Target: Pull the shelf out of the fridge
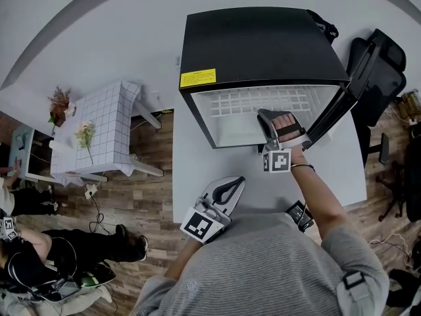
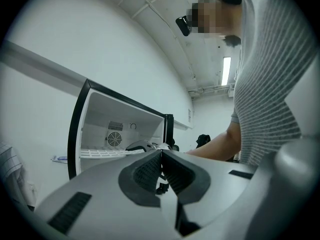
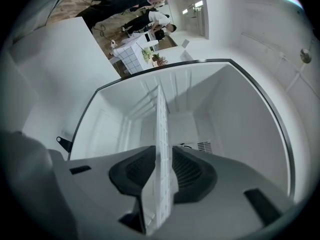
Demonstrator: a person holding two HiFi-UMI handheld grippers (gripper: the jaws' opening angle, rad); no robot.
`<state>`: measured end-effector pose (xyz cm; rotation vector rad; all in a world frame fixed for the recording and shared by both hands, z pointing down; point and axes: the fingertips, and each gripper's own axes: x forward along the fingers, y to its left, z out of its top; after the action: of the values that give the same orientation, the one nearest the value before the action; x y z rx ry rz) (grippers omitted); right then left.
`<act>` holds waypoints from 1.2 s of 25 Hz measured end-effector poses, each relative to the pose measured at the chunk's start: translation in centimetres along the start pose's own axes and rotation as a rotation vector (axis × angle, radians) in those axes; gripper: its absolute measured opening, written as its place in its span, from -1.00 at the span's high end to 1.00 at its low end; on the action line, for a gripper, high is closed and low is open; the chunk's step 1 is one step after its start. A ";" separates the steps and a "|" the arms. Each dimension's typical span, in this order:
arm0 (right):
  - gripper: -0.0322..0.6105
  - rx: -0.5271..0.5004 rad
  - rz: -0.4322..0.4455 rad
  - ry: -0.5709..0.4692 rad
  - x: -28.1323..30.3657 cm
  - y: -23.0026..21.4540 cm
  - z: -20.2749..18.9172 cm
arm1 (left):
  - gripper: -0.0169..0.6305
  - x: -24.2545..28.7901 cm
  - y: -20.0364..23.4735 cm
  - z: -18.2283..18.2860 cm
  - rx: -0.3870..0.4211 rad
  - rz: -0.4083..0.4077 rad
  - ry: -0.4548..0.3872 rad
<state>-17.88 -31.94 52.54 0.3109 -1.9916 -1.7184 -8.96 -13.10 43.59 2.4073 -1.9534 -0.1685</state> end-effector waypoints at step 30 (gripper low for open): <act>0.45 -0.026 -0.006 0.124 6.7 0.0 -2.2 | 0.91 0.0 1.2 -1.5 0.002 0.004 0.043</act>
<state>-22.51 -37.03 54.14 0.4046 -1.8801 -1.6845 -9.98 -13.37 45.21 2.3873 -1.9405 -0.1136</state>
